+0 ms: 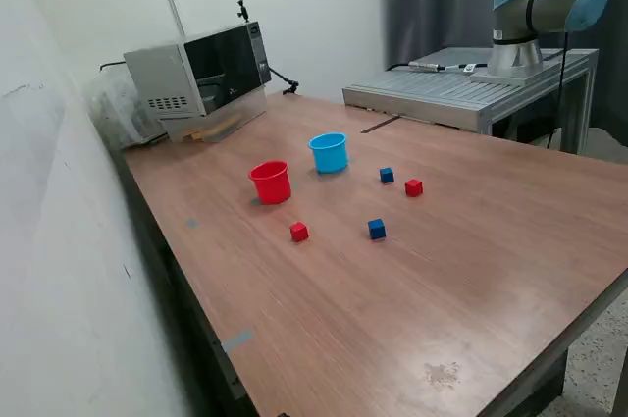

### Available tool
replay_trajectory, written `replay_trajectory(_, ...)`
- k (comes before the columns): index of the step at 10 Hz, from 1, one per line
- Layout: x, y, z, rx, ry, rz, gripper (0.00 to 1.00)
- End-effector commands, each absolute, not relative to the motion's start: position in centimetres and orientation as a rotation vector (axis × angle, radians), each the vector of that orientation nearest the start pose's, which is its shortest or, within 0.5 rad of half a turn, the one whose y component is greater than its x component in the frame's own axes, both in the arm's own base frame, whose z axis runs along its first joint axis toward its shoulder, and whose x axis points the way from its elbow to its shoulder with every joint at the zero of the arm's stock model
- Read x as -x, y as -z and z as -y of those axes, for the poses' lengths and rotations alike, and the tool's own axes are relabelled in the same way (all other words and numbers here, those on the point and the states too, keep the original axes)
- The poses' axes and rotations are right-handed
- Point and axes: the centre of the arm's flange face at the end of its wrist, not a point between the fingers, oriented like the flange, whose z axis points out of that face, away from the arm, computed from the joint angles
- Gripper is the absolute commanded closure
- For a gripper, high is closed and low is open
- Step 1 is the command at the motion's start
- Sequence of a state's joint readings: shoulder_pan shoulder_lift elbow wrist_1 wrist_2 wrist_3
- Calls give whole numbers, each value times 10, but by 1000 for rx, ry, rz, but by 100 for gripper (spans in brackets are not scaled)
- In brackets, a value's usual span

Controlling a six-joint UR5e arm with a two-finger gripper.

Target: Place red objects in the red bin, and blue objects in the blue bin.

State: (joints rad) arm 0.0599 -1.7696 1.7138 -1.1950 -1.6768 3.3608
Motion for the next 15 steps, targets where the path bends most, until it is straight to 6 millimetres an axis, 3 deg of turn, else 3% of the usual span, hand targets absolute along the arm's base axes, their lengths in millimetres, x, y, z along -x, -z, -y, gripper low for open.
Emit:
replay_trajectory(1, 363, -475, 145, 1868, 134, -2112, 0)
replay_trajectory(4, 363, -480, 132, 1832, -35, -2051, 0)
replay_trajectory(8, 395, -500, 144, 1973, -257, -2213, 0)
replay_trajectory(10, 409, -515, 161, 2198, -190, -2327, 0)
replay_trajectory(11, 414, -517, 161, 2218, -170, -2372, 0)
replay_trajectory(13, 449, -487, 162, 2234, -209, -2399, 0)
replay_trajectory(15, 500, -425, 165, 2211, -164, -2384, 0)
